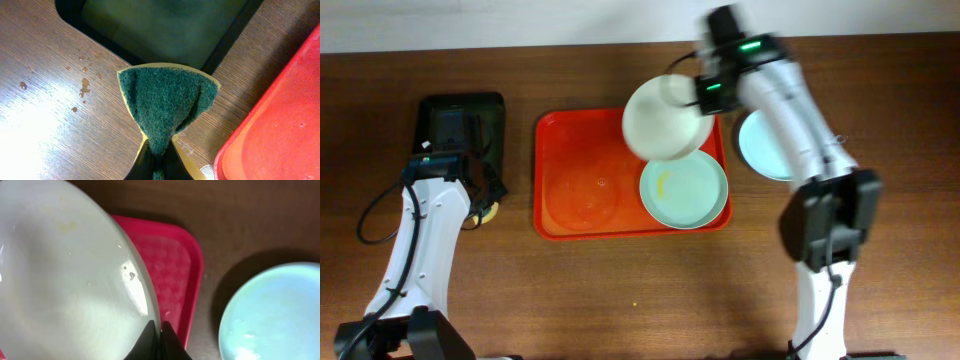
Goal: Clean dirty plates on tray and stack at the side
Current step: 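Place the white plate onto the green plate at the right side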
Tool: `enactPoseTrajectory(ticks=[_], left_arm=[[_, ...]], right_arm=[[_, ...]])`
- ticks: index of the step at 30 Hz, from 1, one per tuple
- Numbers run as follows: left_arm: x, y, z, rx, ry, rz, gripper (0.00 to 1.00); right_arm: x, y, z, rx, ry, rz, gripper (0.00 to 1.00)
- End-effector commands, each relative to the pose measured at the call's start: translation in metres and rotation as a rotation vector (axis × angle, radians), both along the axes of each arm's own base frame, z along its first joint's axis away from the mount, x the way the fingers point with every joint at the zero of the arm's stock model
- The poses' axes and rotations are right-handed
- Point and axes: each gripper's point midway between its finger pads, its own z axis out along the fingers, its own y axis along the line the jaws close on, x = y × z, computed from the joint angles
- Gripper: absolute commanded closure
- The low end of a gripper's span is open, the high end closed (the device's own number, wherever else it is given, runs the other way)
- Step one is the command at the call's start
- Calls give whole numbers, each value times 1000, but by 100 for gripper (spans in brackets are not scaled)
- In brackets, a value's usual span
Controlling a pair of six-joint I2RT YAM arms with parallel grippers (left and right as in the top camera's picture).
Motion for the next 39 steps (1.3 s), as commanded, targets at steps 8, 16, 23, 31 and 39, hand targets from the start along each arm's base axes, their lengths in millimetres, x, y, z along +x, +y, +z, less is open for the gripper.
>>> enactPoseTrajectory(ticks=[8,16,23,31,39], left_arm=[[0,0,2,-8,-15,8,100],[0,-1,2,-8,-14,8,100],[3,-1,2,-12,-25,6,100],[3,-4,1,-29,-26,2,100],[3,-4,1,-29,-25,2,100]], right_arm=[[-47,-205,-51,246,220,-452,96],[-69,-241,-89,128,263,-536,84],[-54,-227,37,208,-4,-524,23],[-116,-72,11,96,270,-414,1],[-156,-5,-84,33,355,-508,28]])
